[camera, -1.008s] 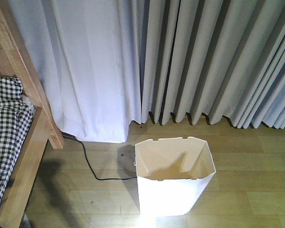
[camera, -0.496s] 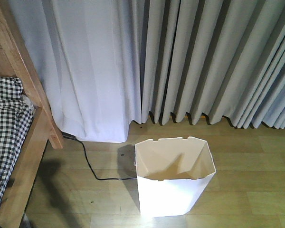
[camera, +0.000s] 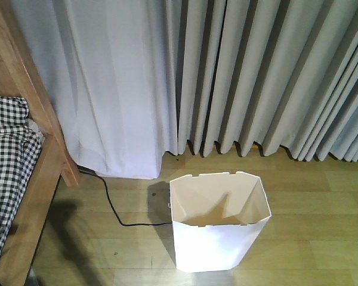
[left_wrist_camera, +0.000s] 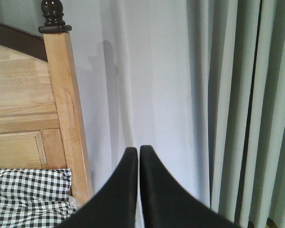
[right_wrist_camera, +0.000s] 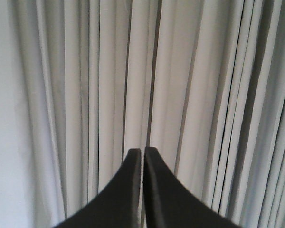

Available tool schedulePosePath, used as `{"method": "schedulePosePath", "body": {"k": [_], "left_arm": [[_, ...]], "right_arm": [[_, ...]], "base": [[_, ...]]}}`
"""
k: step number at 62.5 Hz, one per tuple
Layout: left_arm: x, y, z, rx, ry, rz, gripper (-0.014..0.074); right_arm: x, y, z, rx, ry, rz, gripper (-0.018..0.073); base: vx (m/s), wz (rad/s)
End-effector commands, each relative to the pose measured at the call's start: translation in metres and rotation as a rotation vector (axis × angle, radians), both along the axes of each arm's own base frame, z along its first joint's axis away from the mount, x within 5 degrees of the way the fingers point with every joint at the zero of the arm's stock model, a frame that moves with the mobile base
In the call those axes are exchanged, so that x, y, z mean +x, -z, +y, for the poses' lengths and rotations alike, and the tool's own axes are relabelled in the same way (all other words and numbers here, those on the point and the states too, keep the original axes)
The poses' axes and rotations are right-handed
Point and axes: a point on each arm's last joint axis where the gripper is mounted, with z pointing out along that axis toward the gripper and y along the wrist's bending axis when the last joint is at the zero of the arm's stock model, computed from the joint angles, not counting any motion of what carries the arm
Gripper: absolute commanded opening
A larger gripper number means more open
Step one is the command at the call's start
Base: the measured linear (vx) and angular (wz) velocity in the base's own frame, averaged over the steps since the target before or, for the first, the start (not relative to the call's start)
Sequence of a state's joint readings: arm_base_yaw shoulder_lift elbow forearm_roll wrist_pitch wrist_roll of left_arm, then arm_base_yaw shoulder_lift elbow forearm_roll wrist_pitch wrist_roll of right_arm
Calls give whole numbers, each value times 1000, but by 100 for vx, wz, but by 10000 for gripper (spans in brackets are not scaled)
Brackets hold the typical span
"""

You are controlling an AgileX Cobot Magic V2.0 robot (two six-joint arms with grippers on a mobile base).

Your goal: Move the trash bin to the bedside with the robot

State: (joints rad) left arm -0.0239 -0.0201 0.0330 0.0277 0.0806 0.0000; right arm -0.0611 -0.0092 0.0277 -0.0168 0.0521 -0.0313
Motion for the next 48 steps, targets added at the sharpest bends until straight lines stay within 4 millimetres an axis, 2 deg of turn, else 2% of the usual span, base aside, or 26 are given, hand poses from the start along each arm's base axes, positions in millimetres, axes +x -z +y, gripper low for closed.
{"method": "schedulePosePath", "body": {"k": [1,48], "left_arm": [[0,-3,0,-26,6,-69,-6],[0,-3,0,-26,6,-69,-6]], "right_arm": [[-1,-6,0,-2,-2,-79,-8],[-1,-6,0,-2,-2,-79,-8]], "base": [[0,0],[0,0]]}}
